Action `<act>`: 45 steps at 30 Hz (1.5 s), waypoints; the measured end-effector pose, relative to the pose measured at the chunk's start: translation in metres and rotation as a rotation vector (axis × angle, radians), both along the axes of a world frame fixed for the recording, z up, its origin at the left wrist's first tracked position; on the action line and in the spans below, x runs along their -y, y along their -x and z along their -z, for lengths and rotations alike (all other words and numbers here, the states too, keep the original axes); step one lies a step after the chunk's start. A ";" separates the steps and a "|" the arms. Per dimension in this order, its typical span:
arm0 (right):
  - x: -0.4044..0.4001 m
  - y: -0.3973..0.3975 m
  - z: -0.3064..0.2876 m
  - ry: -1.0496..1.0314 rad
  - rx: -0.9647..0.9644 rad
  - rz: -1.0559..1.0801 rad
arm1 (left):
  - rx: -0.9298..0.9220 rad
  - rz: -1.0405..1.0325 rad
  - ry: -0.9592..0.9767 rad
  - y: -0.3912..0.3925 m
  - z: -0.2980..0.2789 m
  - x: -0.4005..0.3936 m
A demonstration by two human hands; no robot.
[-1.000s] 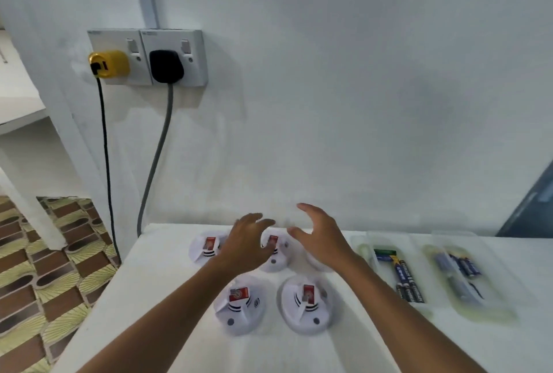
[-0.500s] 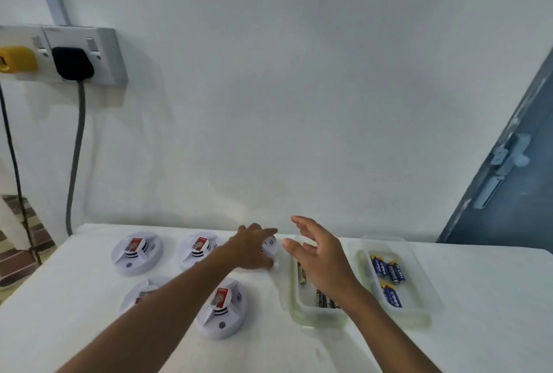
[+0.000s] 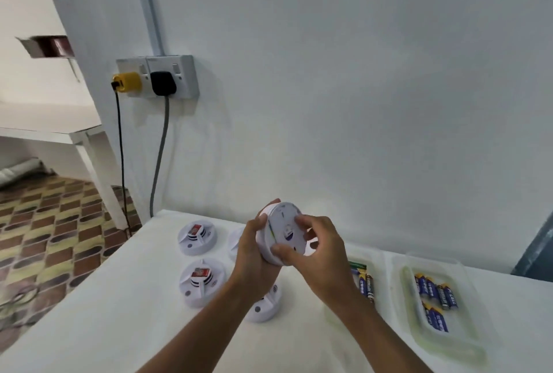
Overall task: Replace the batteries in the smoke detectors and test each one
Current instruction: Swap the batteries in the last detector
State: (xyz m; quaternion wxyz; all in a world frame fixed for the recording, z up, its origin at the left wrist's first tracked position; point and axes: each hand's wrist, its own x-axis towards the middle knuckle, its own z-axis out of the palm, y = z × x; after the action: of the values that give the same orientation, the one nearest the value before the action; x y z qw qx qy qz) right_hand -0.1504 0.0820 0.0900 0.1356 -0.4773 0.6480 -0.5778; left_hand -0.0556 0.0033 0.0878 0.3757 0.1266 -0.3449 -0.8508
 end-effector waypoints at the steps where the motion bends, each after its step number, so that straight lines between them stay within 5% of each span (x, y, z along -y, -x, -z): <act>1: 0.000 0.001 -0.004 -0.020 0.025 -0.022 | 0.010 -0.019 0.011 -0.003 -0.001 -0.001; 5: -0.004 0.010 -0.019 -0.096 0.085 -0.115 | 0.036 -0.051 0.047 -0.006 -0.003 -0.011; 15: -0.011 0.028 -0.020 -0.134 -0.103 -0.194 | 0.181 -0.019 -0.042 -0.002 -0.004 -0.021; 23: 0.000 0.004 0.003 -0.048 -0.145 -0.077 | 0.275 -0.137 -0.222 -0.007 0.004 -0.009; 27: 0.015 -0.003 0.006 0.064 0.089 0.074 | 0.248 -0.162 -0.280 -0.024 0.003 0.008; 30: 0.034 0.004 0.013 -0.065 0.136 0.132 | 0.244 -0.221 -0.304 -0.043 0.006 0.028; 38: 0.108 0.026 0.051 -0.768 -0.358 0.153 | 0.231 -0.211 -0.330 -0.065 0.010 0.060; 45: 0.111 0.017 0.082 -0.907 -0.534 0.204 | 0.228 -0.157 -0.353 -0.067 0.021 0.073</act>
State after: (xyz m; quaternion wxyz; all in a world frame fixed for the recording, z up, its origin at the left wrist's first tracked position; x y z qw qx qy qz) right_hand -0.1672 -0.0289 0.0079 0.1018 -0.4360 0.8875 -0.1087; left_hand 0.0111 -0.0693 0.0670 0.3712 0.3122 -0.2202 -0.8463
